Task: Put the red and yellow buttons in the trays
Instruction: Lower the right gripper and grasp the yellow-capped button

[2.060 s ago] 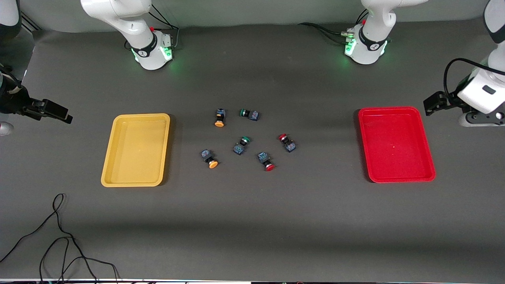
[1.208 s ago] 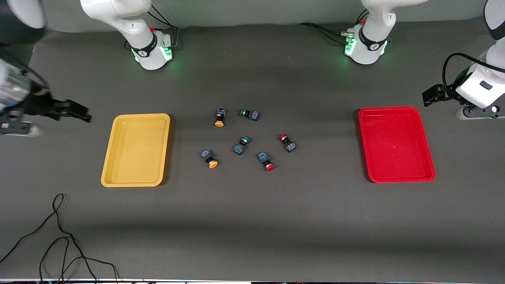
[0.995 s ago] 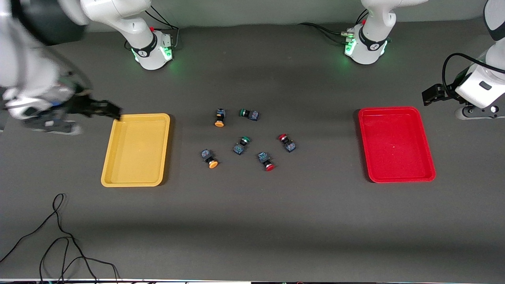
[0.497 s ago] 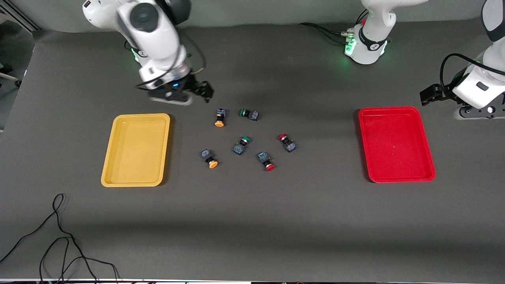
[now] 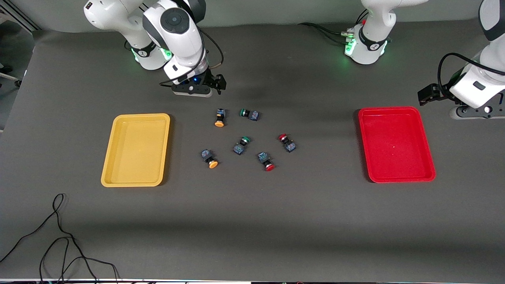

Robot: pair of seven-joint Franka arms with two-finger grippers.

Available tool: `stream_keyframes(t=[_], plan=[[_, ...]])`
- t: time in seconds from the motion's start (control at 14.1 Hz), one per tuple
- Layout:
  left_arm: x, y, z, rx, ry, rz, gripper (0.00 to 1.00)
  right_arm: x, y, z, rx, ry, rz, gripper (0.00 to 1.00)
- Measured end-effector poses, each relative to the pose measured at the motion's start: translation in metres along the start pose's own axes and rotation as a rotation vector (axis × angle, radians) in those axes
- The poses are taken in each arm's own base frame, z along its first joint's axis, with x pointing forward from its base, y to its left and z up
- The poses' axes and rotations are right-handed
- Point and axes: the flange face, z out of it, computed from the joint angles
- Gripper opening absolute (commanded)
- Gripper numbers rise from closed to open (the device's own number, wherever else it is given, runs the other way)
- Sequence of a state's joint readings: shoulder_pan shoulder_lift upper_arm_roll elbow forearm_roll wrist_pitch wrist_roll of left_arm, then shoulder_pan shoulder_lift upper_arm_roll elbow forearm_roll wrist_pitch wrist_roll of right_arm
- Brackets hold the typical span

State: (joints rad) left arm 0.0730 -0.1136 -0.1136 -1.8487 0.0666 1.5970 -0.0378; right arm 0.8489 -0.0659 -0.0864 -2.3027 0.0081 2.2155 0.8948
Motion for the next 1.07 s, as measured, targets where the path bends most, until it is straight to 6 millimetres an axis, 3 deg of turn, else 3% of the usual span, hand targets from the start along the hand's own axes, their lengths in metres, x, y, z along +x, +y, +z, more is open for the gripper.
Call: stream_keyframes(t=[0.36,0.5,0.57,0.64,0.78,0.85,0.92,1.07], plan=[[0.0,0.0,0.0,0.0,0.0,0.0,1.0,0.005,0.001,0.147,0.013,0.055,-0.014,1.0],[0.0,0.0,0.0,0.0,0.0,0.0,1.0,0.006,0.002,0.188,0.003,0.058,-0.016,1.0],[0.0,0.0,0.0,0.0,0.0,0.0,1.0,0.006,0.003,0.199,-0.005,0.055,-0.017,1.0],[0.0,0.0,0.0,0.0,-0.001,0.0,1.0,0.007,0.002,0.203,-0.009,0.053,-0.017,0.85],[0.001,0.0,0.002,0.0,-0.004,0.0,1.0,0.009,0.0,0.201,-0.004,0.058,-0.016,0.31],[0.002,0.0,0.003,-0.001,-0.007,0.001,1.0,0.01,-0.001,0.2,-0.002,0.059,-0.016,0.15],[0.003,0.0,0.005,-0.001,-0.01,0.001,1.0,0.011,-0.002,0.199,-0.001,0.06,-0.016,0.09],[0.004,0.0,0.006,-0.001,-0.012,0.001,1.0,0.012,-0.004,0.198,0.002,0.062,-0.016,0.09]])
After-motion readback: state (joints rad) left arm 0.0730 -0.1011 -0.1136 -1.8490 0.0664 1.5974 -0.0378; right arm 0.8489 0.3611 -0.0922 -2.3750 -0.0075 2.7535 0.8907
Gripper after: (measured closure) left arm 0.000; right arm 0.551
